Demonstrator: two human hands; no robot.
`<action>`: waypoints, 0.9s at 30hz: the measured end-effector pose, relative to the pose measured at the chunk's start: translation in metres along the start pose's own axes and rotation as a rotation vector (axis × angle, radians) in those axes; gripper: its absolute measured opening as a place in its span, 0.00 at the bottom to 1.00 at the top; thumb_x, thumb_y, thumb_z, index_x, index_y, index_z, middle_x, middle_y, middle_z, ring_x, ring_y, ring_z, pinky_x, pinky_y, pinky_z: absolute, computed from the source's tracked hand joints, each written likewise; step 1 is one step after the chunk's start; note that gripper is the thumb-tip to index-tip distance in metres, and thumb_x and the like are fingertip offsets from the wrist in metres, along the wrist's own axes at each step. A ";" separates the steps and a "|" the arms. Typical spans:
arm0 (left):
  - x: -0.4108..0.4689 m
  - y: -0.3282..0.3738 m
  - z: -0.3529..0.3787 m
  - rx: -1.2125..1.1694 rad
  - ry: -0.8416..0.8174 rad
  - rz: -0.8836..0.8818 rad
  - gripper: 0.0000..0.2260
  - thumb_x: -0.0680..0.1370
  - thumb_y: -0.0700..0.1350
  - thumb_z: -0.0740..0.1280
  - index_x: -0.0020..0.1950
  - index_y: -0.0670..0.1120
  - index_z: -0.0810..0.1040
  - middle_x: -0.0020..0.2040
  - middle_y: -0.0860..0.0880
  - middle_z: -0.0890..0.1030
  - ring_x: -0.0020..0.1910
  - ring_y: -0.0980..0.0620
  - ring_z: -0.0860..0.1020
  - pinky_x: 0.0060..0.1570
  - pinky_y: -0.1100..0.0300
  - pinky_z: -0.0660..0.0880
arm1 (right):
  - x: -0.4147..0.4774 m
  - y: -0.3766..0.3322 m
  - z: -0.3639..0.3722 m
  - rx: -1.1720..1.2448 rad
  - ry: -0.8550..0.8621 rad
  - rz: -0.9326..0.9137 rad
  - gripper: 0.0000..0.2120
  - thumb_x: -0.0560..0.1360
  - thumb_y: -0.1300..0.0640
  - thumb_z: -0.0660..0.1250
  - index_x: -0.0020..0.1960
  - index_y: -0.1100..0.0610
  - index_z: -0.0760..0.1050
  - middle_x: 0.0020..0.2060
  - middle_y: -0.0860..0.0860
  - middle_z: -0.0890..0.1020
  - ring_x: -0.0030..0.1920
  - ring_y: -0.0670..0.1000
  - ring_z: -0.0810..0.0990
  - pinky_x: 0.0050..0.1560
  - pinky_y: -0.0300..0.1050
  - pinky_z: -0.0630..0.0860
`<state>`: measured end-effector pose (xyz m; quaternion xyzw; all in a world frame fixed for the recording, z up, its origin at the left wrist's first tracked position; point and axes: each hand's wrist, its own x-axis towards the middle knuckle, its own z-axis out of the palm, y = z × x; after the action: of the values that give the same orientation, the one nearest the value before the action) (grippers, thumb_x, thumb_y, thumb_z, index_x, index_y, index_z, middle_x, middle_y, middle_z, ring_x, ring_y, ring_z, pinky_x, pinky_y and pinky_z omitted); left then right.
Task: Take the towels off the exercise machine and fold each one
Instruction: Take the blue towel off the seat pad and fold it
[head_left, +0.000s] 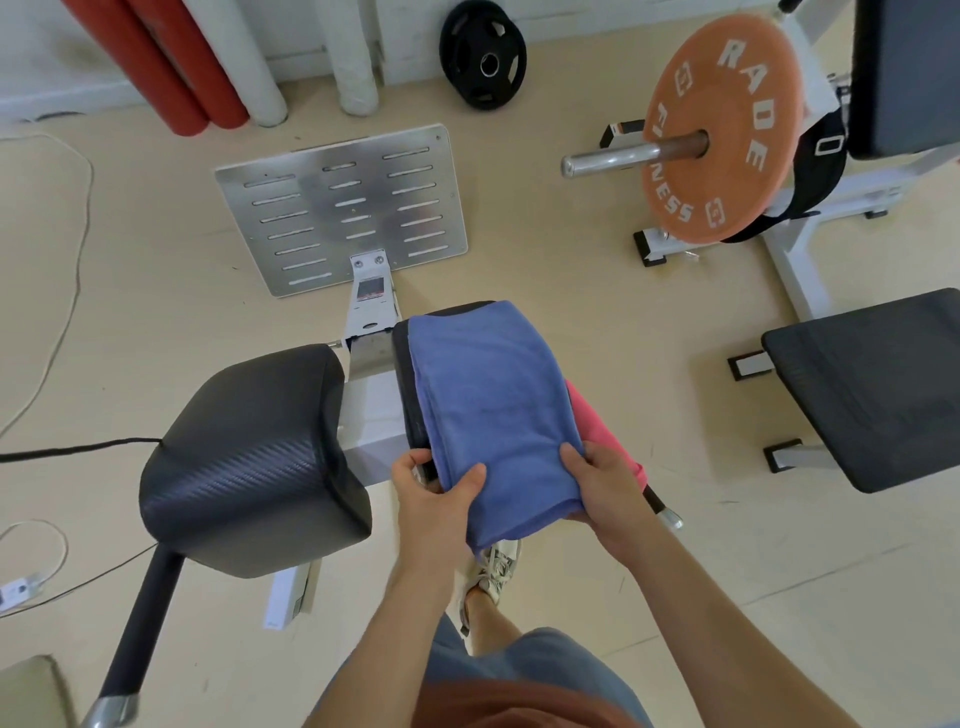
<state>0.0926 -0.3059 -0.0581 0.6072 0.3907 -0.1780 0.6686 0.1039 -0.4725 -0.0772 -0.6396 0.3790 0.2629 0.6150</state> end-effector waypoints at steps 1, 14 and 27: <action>0.000 0.000 -0.004 -0.040 -0.023 -0.023 0.19 0.73 0.41 0.72 0.56 0.51 0.66 0.50 0.52 0.77 0.48 0.52 0.80 0.38 0.60 0.77 | 0.000 0.002 0.000 -0.041 0.028 -0.023 0.15 0.80 0.54 0.62 0.56 0.66 0.75 0.46 0.61 0.80 0.42 0.56 0.79 0.41 0.55 0.80; -0.031 0.004 -0.013 0.924 -0.187 0.846 0.25 0.66 0.53 0.72 0.62 0.55 0.71 0.54 0.57 0.75 0.54 0.57 0.73 0.57 0.61 0.70 | -0.030 -0.004 -0.011 0.282 -0.165 -0.009 0.12 0.79 0.66 0.62 0.62 0.68 0.69 0.36 0.53 0.73 0.25 0.45 0.69 0.27 0.38 0.68; -0.027 0.038 0.007 1.131 -0.533 0.627 0.04 0.80 0.45 0.58 0.52 0.49 0.72 0.42 0.50 0.79 0.38 0.47 0.75 0.37 0.55 0.68 | -0.038 -0.020 -0.024 -0.040 -0.138 -0.270 0.16 0.80 0.58 0.62 0.66 0.45 0.71 0.55 0.45 0.80 0.52 0.46 0.80 0.43 0.35 0.77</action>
<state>0.1046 -0.3113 -0.0123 0.8817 -0.1329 -0.2958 0.3426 0.0953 -0.4908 -0.0322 -0.6774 0.2411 0.2286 0.6563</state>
